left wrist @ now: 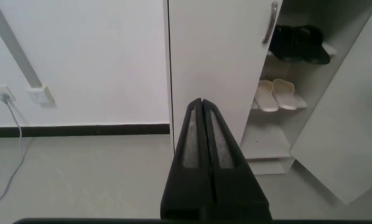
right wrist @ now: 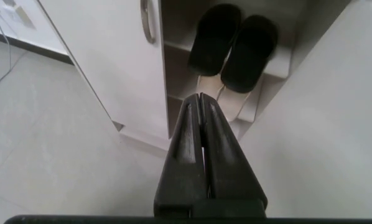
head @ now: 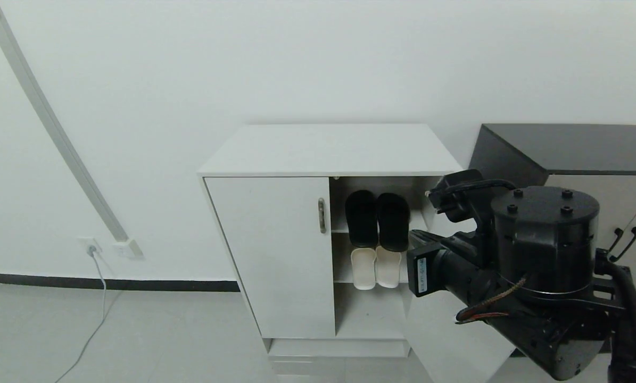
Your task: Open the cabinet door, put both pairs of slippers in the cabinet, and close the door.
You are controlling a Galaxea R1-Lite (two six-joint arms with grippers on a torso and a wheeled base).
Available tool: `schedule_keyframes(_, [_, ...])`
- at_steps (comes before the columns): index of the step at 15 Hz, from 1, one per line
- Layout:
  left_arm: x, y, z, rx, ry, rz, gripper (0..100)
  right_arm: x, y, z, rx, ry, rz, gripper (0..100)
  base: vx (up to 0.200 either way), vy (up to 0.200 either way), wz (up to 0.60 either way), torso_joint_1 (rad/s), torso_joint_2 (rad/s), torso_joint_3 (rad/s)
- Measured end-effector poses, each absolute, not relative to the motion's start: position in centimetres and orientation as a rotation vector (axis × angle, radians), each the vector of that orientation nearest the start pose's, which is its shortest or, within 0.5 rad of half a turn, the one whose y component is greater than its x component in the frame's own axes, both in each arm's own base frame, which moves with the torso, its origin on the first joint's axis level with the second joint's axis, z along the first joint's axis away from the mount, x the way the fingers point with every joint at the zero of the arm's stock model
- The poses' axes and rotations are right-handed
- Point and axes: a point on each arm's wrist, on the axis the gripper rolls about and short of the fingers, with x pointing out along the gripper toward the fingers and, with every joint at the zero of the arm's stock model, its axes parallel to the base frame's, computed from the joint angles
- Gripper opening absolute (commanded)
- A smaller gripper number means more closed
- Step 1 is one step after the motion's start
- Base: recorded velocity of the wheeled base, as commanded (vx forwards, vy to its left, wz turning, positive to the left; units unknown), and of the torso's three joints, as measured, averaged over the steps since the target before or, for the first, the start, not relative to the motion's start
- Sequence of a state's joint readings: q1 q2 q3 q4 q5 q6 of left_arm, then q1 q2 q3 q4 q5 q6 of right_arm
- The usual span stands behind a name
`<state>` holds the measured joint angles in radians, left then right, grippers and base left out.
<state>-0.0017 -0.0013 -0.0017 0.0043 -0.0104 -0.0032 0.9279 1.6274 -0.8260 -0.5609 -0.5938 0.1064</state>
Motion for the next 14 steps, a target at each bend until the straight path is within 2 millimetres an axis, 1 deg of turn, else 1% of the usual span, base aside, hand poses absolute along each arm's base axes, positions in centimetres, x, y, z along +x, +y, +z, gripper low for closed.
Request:
schedule_keyframes(10, [-2.3, -0.02, 7.55, -0.001, 0.001, -0.013, 0, 18.13, 22.13, 20.7, -0.054, 0.181, 0.324, 0, 0.0, 0.0, 0.0, 0.243, -0.56, -0.317])
schedule_keyframes(14, [-2.3, -0.02, 7.54, -0.001, 0.002, -0.013, 0, 18.07, 22.05, 20.51, -0.071, 0.184, 0.325, 0, 0.0, 0.0, 0.0, 0.026, -0.06, -0.028])
